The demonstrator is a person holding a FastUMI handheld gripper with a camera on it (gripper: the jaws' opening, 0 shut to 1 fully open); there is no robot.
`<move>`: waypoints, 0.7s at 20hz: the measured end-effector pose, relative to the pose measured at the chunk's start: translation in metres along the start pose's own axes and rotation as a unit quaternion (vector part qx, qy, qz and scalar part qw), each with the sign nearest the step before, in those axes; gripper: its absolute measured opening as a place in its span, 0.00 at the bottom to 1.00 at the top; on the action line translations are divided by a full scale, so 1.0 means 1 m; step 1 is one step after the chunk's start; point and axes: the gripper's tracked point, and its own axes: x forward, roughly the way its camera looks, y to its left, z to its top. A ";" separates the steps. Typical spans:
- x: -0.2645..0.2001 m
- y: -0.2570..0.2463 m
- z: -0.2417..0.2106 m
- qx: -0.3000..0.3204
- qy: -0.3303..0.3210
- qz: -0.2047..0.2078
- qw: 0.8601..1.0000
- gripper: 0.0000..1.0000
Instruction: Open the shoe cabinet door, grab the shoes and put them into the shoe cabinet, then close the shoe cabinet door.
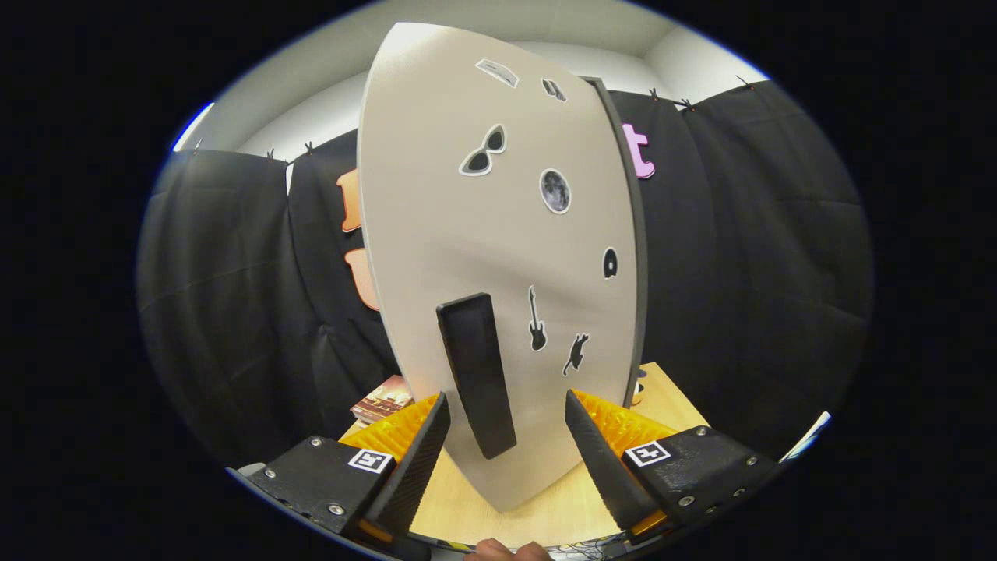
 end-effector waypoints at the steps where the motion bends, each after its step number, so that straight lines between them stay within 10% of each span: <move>1: 0.004 0.008 0.000 0.002 0.002 0.004 1.000 0.93; 14: 0.090 0.076 0.004 -0.014 0.016 0.060 0.998 0.93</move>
